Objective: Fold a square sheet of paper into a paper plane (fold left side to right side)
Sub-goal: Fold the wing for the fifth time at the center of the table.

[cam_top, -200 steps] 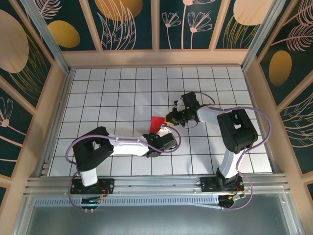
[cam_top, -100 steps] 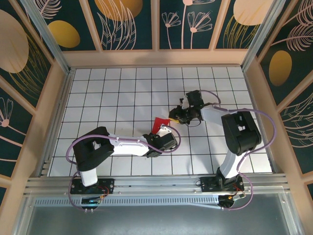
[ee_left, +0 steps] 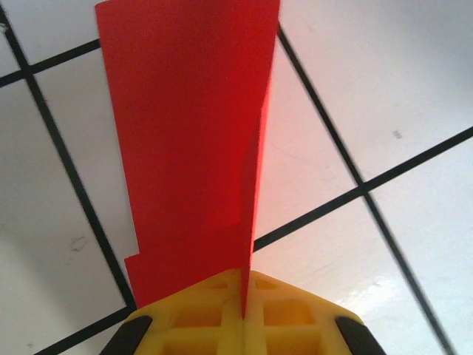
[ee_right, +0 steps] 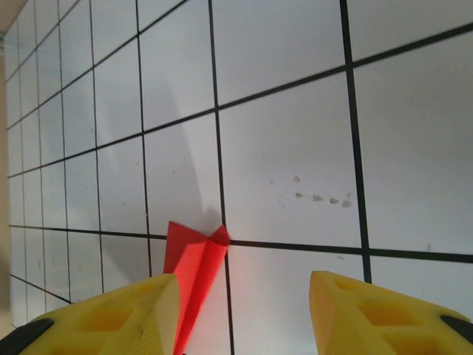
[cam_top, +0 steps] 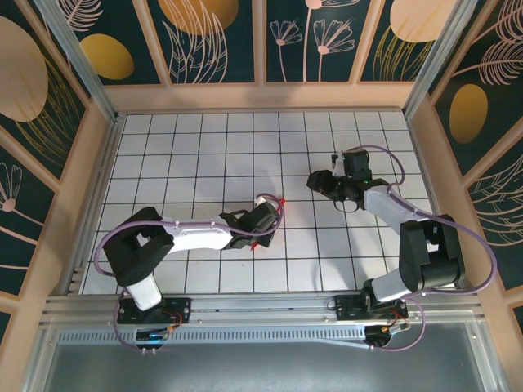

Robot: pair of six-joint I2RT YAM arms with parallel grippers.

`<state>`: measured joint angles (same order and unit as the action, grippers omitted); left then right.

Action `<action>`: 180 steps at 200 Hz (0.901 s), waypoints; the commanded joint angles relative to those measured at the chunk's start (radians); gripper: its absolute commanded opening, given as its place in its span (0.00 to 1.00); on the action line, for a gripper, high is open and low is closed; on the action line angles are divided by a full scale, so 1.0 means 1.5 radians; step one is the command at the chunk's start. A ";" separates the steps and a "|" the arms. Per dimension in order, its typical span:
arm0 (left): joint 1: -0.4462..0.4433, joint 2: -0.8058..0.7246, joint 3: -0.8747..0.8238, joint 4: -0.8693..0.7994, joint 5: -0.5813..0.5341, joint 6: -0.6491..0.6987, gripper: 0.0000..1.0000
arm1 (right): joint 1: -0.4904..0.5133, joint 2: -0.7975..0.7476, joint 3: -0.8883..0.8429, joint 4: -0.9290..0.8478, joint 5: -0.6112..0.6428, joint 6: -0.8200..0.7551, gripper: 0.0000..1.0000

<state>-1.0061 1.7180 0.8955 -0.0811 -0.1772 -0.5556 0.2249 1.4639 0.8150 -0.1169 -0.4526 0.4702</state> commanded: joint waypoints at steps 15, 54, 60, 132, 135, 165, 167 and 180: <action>0.028 -0.017 -0.005 0.066 0.148 -0.049 0.00 | -0.001 0.003 -0.026 0.026 -0.045 -0.029 0.49; 0.059 -0.007 -0.005 0.099 0.229 -0.095 0.00 | 0.003 -0.001 -0.050 0.050 -0.063 -0.026 0.48; 0.064 0.009 -0.005 0.106 0.240 -0.102 0.00 | 0.003 0.000 -0.054 0.053 -0.064 -0.025 0.48; 0.095 0.072 0.005 0.182 0.346 -0.177 0.00 | 0.030 -0.003 -0.085 0.089 -0.069 -0.001 0.46; 0.096 0.075 0.005 0.185 0.347 -0.179 0.00 | 0.032 -0.002 -0.086 0.089 -0.068 0.000 0.46; 0.103 0.089 0.003 0.210 0.363 -0.206 0.00 | 0.038 -0.001 -0.093 0.098 -0.066 0.007 0.46; 0.103 0.089 0.003 0.213 0.365 -0.208 0.00 | 0.038 0.000 -0.093 0.099 -0.067 0.007 0.46; 0.105 0.092 -0.002 0.235 0.371 -0.221 0.00 | 0.040 -0.002 -0.098 0.108 -0.070 0.013 0.46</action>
<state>-0.8631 1.8374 0.8948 0.1917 0.3325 -0.8291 0.2768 1.4643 0.6899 0.0017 -0.5442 0.4679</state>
